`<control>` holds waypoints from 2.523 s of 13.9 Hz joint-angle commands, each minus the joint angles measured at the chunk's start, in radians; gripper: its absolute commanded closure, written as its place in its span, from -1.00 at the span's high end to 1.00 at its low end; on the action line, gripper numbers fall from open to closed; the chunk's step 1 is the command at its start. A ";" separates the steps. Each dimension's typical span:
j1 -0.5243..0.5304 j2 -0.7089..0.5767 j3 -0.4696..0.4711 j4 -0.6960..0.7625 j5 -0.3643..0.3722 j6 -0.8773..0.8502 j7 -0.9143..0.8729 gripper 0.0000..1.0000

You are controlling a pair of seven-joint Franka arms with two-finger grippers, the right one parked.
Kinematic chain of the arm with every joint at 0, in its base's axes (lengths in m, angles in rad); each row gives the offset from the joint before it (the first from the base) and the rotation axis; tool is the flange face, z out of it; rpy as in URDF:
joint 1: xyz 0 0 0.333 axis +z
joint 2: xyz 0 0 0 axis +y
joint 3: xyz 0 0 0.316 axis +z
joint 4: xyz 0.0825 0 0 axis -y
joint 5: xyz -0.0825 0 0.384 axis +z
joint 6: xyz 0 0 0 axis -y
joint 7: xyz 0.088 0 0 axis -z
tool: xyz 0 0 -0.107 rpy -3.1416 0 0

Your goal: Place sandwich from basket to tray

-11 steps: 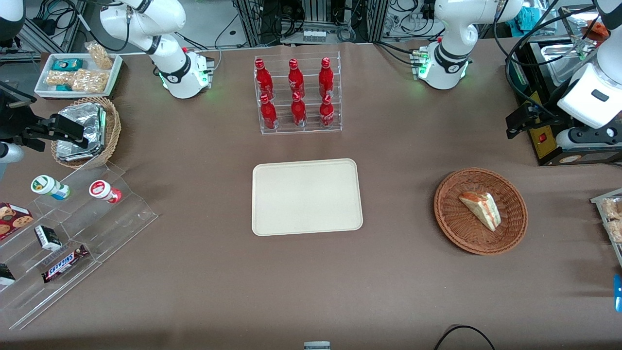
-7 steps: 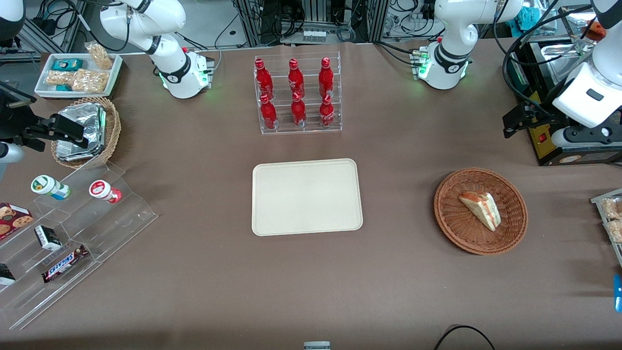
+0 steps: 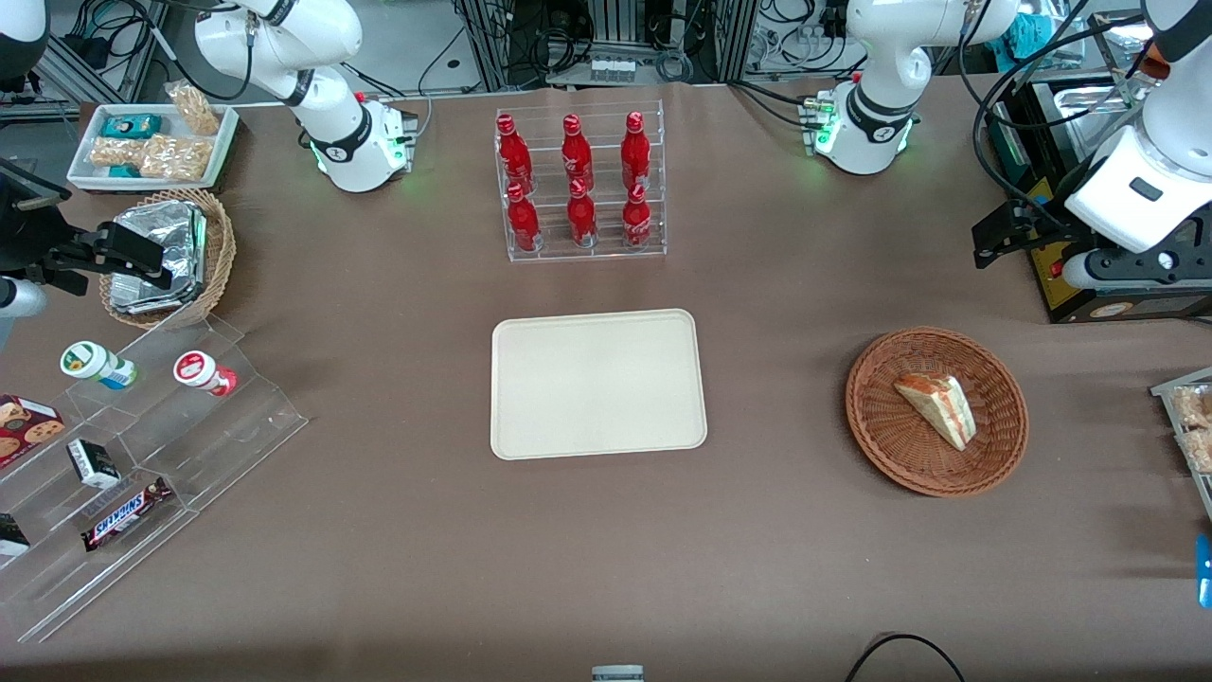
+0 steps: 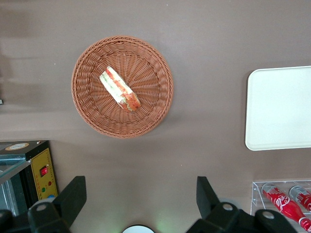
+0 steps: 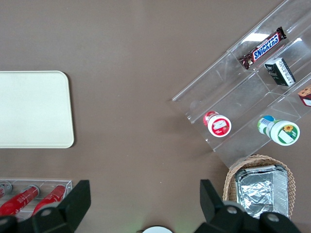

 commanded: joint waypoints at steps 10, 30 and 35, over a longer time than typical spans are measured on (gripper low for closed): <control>0.007 0.048 0.002 -0.190 0.020 0.101 0.003 1.00; 0.140 0.290 0.021 -0.501 0.004 0.838 -0.631 1.00; 0.137 0.356 0.021 -0.504 0.007 0.840 -0.704 0.97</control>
